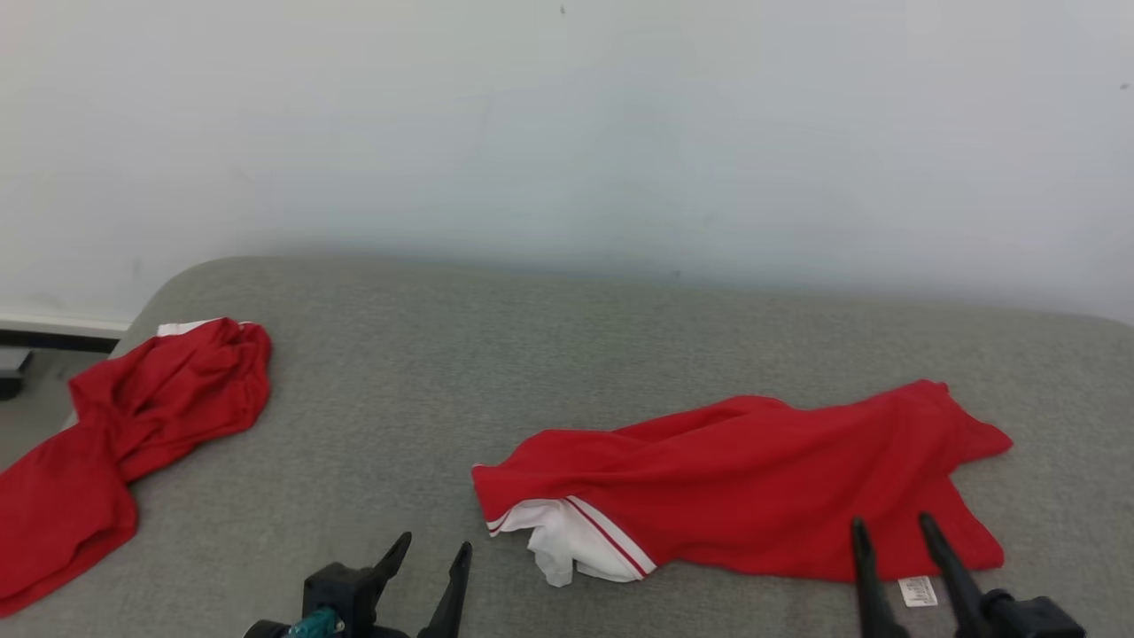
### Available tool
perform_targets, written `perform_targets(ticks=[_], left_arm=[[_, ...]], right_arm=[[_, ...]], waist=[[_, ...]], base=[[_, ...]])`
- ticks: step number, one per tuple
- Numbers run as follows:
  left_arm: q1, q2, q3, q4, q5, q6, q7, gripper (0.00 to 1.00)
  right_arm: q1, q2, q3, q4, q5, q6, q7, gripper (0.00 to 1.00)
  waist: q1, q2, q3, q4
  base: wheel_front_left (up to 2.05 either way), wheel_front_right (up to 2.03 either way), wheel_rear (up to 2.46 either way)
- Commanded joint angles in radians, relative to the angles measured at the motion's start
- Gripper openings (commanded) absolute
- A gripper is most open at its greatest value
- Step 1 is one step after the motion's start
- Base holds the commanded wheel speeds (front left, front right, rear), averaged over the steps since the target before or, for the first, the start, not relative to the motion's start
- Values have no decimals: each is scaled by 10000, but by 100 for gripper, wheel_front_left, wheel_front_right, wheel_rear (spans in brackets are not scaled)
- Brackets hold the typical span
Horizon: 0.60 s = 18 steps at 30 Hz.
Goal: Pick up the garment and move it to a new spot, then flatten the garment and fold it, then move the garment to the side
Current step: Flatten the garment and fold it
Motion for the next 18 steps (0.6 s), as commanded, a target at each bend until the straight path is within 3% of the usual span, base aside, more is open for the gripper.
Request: perform_targets(ticks=[1,12,16,17,18], left_arm=[[-133,-39,18,100,10,15,19,100],[-1483,-270,150,2445,-297,135,422,100],[-1888,-354,236,3204,-302,493,467,100],[-2009,-370,261,3380,-307,534,399,38],[-2121,-380,287,3511,-325,577,335,0]], right_arm=[[85,79,78,-54,100,-22,16,100],[161,170,809,-533,158,-22,373,100],[106,94,860,-621,221,-22,433,100],[90,78,867,-634,232,-22,444,100],[70,62,894,-642,244,-22,463,100]], waist=[[1,0,70,-352],[1,0,537,-1699],[1,0,685,-2006],[1,0,713,-2059],[1,0,742,-2117]], base=[[0,0,0],[0,0,0],[0,0,0],[0,0,0],[0,0,0]])
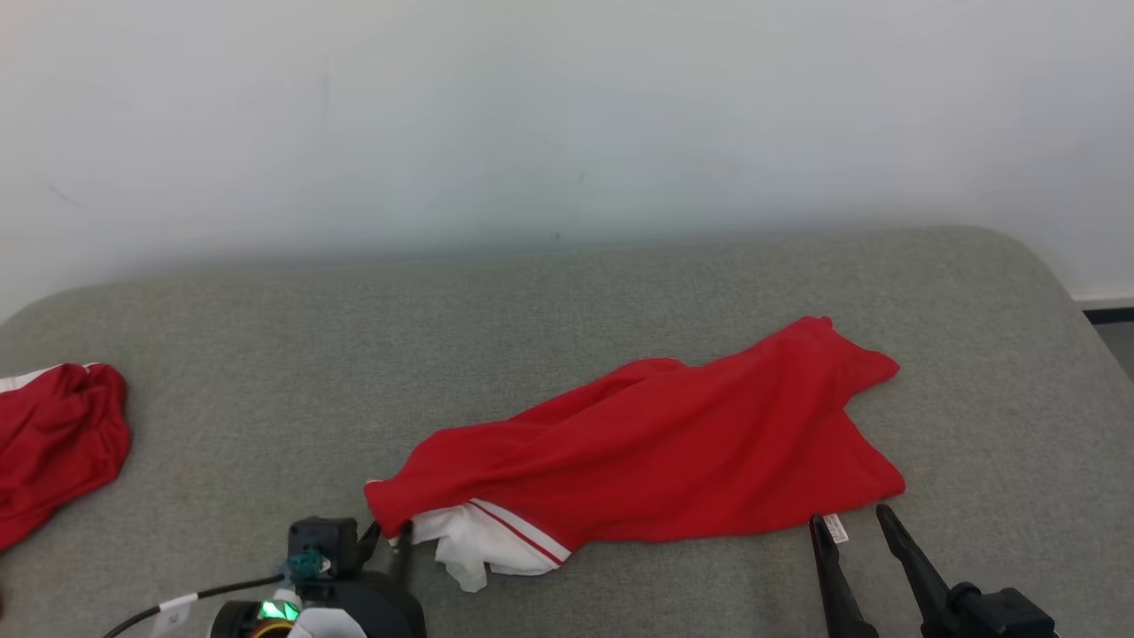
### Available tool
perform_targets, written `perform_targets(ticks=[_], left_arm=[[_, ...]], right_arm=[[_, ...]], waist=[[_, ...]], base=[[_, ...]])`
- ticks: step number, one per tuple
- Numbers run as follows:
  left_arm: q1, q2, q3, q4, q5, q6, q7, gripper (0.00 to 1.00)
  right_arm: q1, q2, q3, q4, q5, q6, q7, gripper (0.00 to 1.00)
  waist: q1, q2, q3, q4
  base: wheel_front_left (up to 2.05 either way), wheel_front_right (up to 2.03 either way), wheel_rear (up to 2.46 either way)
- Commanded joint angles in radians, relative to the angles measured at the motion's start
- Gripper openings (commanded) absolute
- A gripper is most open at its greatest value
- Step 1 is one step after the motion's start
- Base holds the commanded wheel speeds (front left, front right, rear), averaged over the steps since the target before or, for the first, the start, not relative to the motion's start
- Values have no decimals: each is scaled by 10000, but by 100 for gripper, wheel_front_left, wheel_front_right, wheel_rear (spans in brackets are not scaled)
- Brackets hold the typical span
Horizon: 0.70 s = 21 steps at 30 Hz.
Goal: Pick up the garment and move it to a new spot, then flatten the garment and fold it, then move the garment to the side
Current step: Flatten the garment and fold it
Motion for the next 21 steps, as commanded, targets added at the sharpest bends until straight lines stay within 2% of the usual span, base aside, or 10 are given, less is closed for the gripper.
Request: perform_targets(ticks=[1,8,11,14,15,16,17,21], left_arm=[[-177,-20,46,100,-8,96,-72,0],[-1062,261,613,781,-111,879,-943,0],[-1354,325,473,1147,37,827,-855,0],[-1721,545,449,1619,137,1002,-777,0],[-1813,618,466,1802,169,1093,-803,17],[-1886,676,498,1991,196,1219,-829,76],[-1989,732,516,2174,228,1361,-853,100],[-2242,739,469,2552,269,1690,-1051,100]], right_arm=[[-89,-48,8,-40,35,-22,22,100],[-113,-95,9,-106,71,-22,61,100],[-134,-85,46,-108,57,-22,108,100],[-206,-117,173,-121,51,-22,146,100],[-248,-133,233,-116,53,-22,174,100],[-289,-152,267,-106,58,-22,193,100],[-325,-171,302,-107,67,-22,207,100],[-343,-215,309,-108,92,-22,234,100]], waist=[[0,0,198,-239],[0,0,308,-368],[0,0,360,-382],[0,0,453,-447],[0,0,490,-483],[0,0,525,-507],[0,0,567,-526],[0,0,645,-477]], base=[[0,0,0],[0,0,0],[0,0,0],[0,0,0],[0,0,0],[0,0,0],[0,0,0],[0,0,0]])
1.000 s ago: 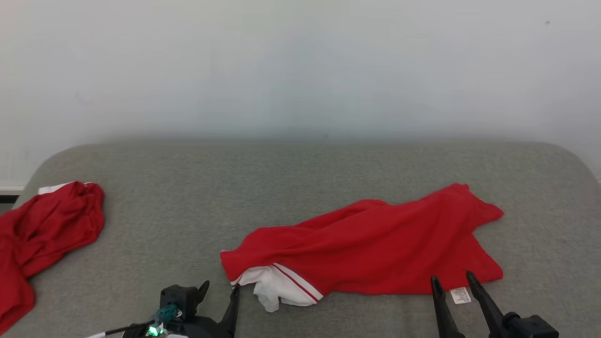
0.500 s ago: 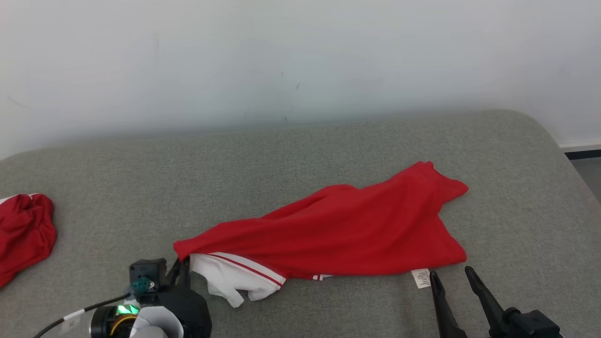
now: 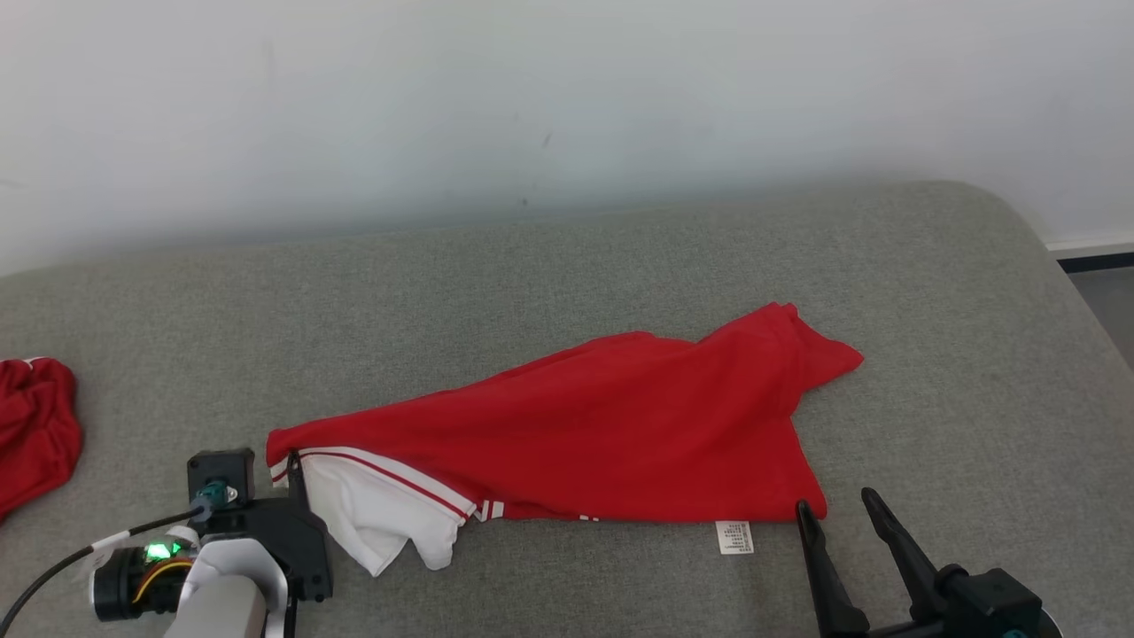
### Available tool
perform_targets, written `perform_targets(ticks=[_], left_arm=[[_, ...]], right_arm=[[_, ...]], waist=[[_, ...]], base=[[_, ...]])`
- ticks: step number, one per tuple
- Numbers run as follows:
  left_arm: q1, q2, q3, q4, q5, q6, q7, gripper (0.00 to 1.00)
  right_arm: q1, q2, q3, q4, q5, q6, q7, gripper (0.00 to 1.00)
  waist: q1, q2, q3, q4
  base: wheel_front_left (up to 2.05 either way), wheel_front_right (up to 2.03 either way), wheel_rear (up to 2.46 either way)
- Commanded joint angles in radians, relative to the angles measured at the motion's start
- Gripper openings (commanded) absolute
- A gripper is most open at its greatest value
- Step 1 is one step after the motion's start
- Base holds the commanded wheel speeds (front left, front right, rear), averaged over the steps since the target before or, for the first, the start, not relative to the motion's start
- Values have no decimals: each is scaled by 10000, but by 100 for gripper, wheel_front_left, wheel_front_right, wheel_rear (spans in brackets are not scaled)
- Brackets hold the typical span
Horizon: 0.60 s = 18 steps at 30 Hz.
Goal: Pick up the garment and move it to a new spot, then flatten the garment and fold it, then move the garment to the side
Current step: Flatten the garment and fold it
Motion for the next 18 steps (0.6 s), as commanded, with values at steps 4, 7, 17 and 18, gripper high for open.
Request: perform_targets(ticks=[4,7,17,18], left_arm=[[216,-130,369,142,-542,-242,-231,100],[489,-173,622,-9,-917,-497,-309,100],[2594,-717,1200,-1985,-2394,-1477,745,100],[2738,-739,1177,-2140,-2410,-1413,869,100]], right_arm=[[61,-47,-96,31,49,-22,18,100],[138,-41,-120,43,51,-22,37,100],[375,-28,-364,-47,42,-22,60,100],[363,-36,-359,-46,41,-22,69,100]], waist=[[-1,-1,-96,168],[-1,-1,-209,226],[-1,-1,-532,405],[-1,-1,-529,391]], base=[[0,0,0],[0,0,0],[0,0,0],[0,0,0]])
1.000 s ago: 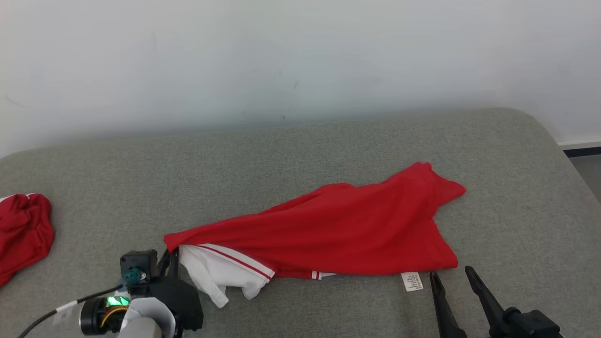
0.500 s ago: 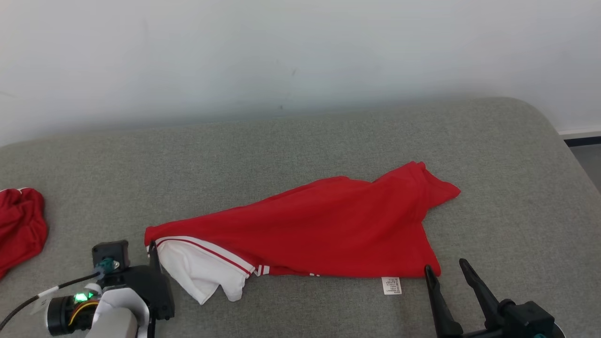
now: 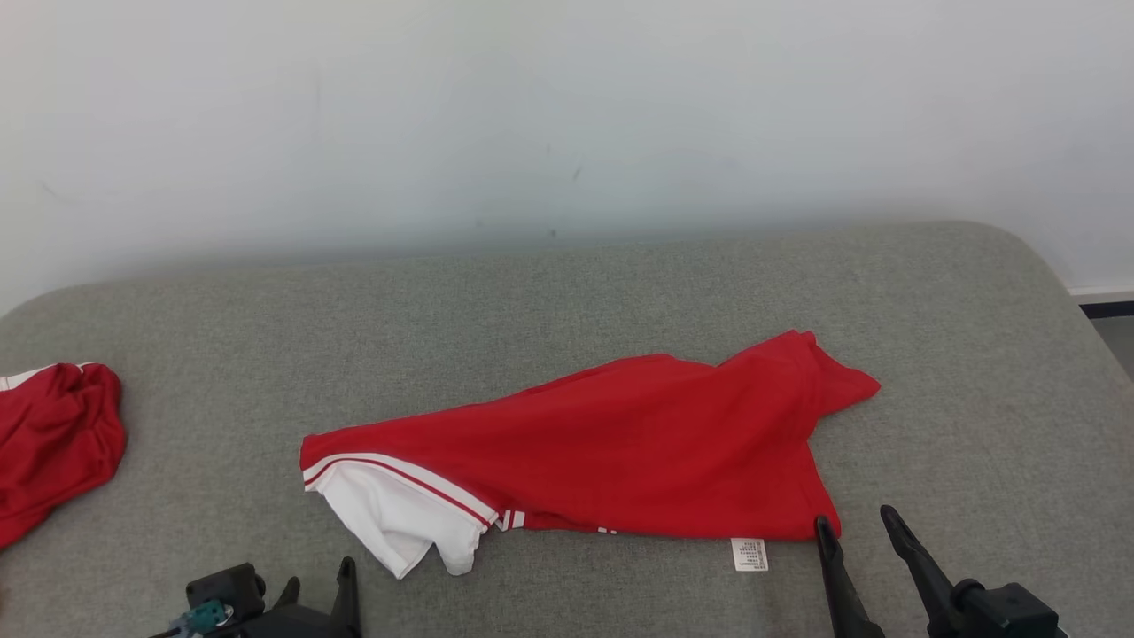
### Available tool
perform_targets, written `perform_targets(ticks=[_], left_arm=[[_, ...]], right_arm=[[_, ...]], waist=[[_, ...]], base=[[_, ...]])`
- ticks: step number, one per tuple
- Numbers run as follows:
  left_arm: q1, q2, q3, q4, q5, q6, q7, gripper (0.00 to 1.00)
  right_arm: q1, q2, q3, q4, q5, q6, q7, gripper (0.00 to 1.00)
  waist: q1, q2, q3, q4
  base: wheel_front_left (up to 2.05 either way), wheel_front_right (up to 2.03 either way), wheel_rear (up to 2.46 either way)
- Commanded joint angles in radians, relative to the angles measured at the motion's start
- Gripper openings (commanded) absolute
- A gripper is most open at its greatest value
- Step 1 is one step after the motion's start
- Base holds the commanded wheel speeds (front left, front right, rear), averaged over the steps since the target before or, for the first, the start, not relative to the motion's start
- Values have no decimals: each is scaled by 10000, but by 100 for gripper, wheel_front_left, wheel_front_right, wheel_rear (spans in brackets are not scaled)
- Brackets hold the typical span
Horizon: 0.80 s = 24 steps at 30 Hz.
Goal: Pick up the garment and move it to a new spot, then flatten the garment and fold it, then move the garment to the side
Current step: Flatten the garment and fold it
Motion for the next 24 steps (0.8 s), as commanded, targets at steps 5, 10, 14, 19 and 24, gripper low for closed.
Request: perform_targets(ticks=[5,10,14,19,24], left_arm=[[529,-140,123,-894,-360,254,364,100],[978,-118,306,-1891,-476,673,483,100],[1345,-135,152,-2654,-432,874,807,100],[1623,-6,-90,-3181,-142,1386,1235,100],[1672,-30,-270,-3414,-67,1501,1475,26]], right_arm=[[-75,-61,70,-53,23,-22,20,100],[-56,-76,18,-31,10,-22,37,100],[-33,-67,-11,-18,11,-22,10,100],[-126,-63,30,26,9,-22,29,100],[-106,-30,4,62,15,-22,34,100]], waist=[[0,0,33,-231],[0,0,77,-469],[0,0,107,-575],[0,0,129,-681],[0,0,183,-726]], base=[[0,0,0],[0,0,0],[0,0,0],[0,0,0],[0,0,0]])
